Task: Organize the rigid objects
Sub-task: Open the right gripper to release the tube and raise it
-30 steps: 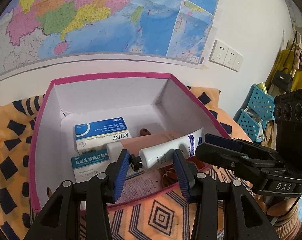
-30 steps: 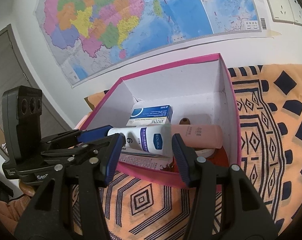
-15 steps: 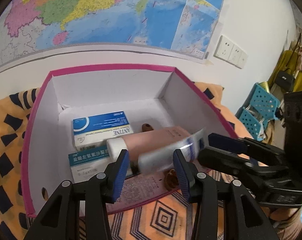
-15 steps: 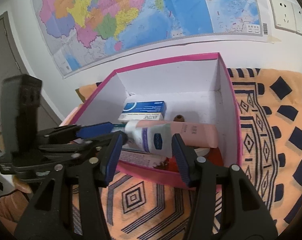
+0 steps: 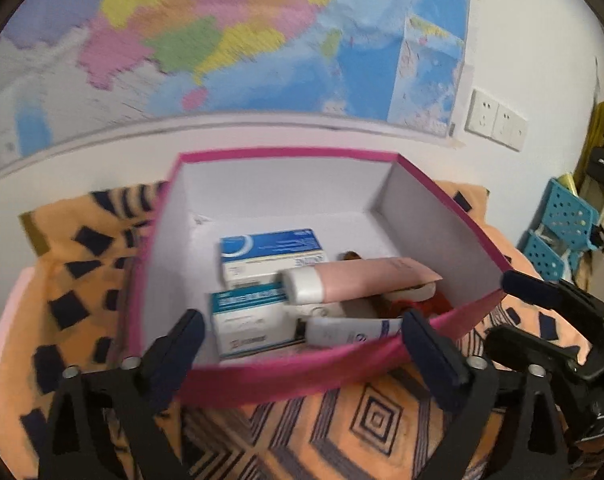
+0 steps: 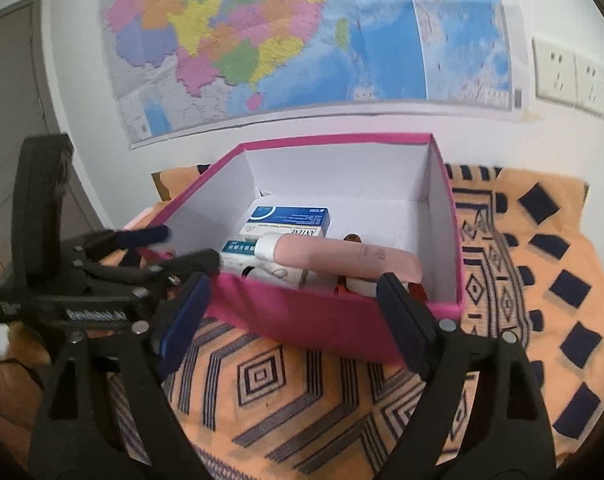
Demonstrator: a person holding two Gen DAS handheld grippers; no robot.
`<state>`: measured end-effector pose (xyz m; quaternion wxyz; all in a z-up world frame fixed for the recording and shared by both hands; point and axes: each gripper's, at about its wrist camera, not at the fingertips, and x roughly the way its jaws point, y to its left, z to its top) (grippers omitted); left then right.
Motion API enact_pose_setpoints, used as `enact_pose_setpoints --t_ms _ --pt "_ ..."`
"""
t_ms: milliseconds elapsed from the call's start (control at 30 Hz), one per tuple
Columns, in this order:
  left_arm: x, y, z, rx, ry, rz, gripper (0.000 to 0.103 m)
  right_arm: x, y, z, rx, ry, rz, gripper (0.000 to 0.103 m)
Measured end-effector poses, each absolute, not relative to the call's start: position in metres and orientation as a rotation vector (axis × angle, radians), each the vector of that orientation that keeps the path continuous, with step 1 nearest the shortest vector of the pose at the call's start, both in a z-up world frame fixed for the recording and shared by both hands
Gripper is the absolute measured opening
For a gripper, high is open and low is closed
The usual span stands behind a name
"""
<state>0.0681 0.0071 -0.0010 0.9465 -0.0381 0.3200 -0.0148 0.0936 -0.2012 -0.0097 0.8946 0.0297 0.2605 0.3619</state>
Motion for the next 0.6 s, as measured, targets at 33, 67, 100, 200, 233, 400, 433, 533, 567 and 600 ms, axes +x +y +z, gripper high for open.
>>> enact_pose_setpoints --t_ms 33,67,100,200,233,400,433,533,567,600 --pt "0.059 0.008 0.000 -0.066 0.637 0.002 0.103 0.087 -0.202 -0.011 0.048 0.528 0.738 0.092" --pt "0.050 0.008 0.001 -0.053 0.624 0.030 0.103 0.078 -0.203 -0.014 0.030 0.509 0.726 0.100" --pt "0.045 0.009 0.001 -0.047 0.625 0.043 0.103 0.071 -0.204 -0.016 0.019 0.493 0.716 0.103" --pt "0.027 0.011 -0.002 -0.058 0.623 0.076 0.103 0.053 -0.204 -0.027 -0.023 0.486 0.675 0.103" --pt "0.022 0.011 -0.005 -0.061 0.625 0.084 0.103 0.049 -0.202 -0.031 -0.039 0.492 0.665 0.103" --pt "0.001 0.004 -0.019 -0.018 0.645 0.142 0.103 0.036 -0.201 -0.050 -0.051 0.530 0.646 0.103" --pt "-0.003 0.002 -0.021 -0.012 0.644 0.141 0.103 0.035 -0.201 -0.053 -0.048 0.540 0.646 0.103" --pt "-0.015 -0.006 -0.026 0.031 0.631 0.143 0.103 0.030 -0.201 -0.057 -0.052 0.546 0.650 0.103" --pt "-0.017 -0.007 -0.028 0.033 0.633 0.147 0.103 0.029 -0.201 -0.059 -0.052 0.553 0.646 0.103" --pt "-0.018 -0.008 -0.030 0.020 0.640 0.144 0.103 0.028 -0.201 -0.060 -0.048 0.556 0.648 0.103"
